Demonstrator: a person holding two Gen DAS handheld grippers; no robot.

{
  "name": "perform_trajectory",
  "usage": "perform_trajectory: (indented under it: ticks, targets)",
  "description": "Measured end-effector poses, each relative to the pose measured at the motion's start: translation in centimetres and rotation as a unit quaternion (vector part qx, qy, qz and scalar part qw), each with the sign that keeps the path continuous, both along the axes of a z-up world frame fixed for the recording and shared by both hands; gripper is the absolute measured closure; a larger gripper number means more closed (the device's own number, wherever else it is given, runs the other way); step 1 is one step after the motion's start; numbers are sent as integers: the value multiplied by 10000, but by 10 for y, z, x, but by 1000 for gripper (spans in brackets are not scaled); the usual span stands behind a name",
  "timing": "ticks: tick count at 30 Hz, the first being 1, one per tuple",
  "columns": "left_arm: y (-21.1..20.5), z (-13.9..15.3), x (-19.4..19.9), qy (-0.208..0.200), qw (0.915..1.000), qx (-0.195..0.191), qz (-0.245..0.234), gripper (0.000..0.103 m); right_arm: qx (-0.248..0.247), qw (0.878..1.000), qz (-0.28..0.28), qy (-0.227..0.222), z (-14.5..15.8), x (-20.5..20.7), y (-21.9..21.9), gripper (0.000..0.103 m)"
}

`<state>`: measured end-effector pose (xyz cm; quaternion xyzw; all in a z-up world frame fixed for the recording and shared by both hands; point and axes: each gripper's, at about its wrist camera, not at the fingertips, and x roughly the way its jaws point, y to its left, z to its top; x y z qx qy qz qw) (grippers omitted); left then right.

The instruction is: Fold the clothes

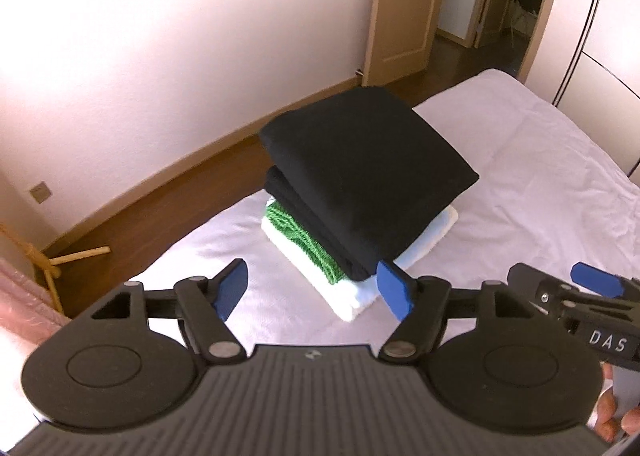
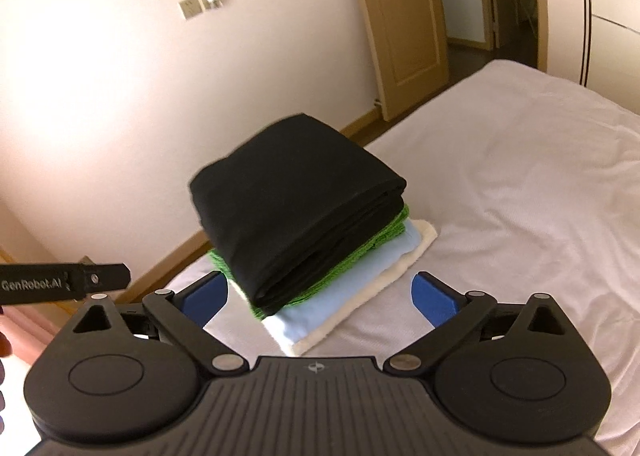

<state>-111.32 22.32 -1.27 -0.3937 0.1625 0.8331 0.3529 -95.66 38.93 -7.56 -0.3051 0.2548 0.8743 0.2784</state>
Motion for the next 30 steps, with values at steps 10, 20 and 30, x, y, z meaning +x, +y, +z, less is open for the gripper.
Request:
perform_trajectory:
  ticks: [10,20,30]
  targets:
    - [-40,48,89,581,9977,108,329,17,167,9990,272,328,47,65,-42,2]
    - [-68,68,157,787,9955,178,490,9,489,9970,477,368,76,127,-73,0]
    - [-72,59,198,938,9936,-63,633,1,613,9953,695,263,85,167,-86,0]
